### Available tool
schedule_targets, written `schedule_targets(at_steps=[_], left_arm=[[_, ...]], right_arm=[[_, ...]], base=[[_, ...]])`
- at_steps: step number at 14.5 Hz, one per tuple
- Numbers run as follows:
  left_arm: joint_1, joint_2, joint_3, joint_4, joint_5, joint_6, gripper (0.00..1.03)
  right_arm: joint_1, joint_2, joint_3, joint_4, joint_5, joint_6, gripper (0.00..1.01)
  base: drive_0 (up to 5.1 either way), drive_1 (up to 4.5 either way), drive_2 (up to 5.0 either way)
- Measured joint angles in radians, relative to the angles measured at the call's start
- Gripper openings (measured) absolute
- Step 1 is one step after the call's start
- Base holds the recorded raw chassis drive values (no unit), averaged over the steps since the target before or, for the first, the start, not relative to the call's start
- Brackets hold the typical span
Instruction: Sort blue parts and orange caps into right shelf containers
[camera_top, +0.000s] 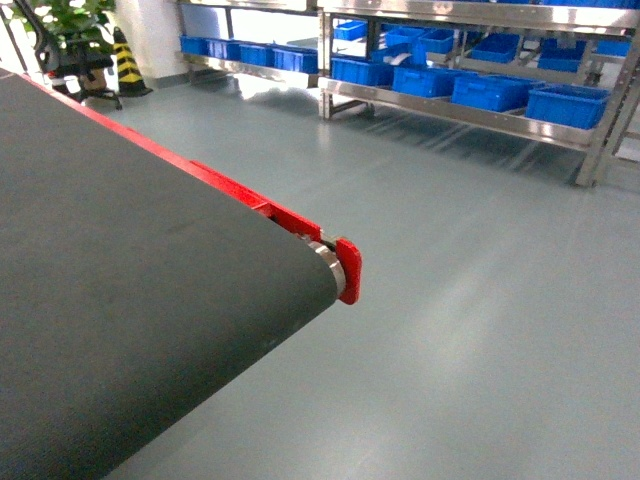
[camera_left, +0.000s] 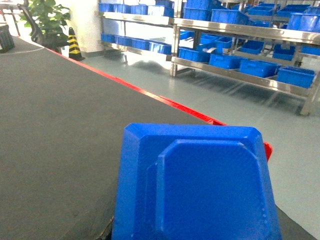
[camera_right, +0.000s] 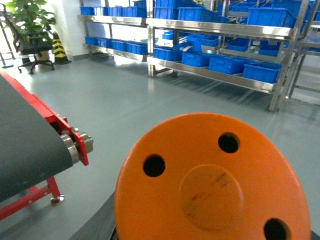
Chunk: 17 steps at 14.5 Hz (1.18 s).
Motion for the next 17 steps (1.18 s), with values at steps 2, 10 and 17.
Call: schedule_targets(at_steps=[2,10,17], left_arm=[[0.0,0.0,0.0,0.0,0.0,0.0,0.43],[0.0,0.0,0.0,0.0,0.0,0.0,0.42],[0.0,0.0,0.0,0.0,0.0,0.0,0.42]], right_arm=[[0.0,0.0,0.0,0.0,0.0,0.0,0.46],[0.0,0.0,0.0,0.0,0.0,0.0,0.46],[0.0,0.0,0.0,0.0,0.0,0.0,0.46]], base=[[-1.7,-1.68,-1.7],[-1.6,-1.63,-1.6],[-1.7,-1.66,-1.7]])
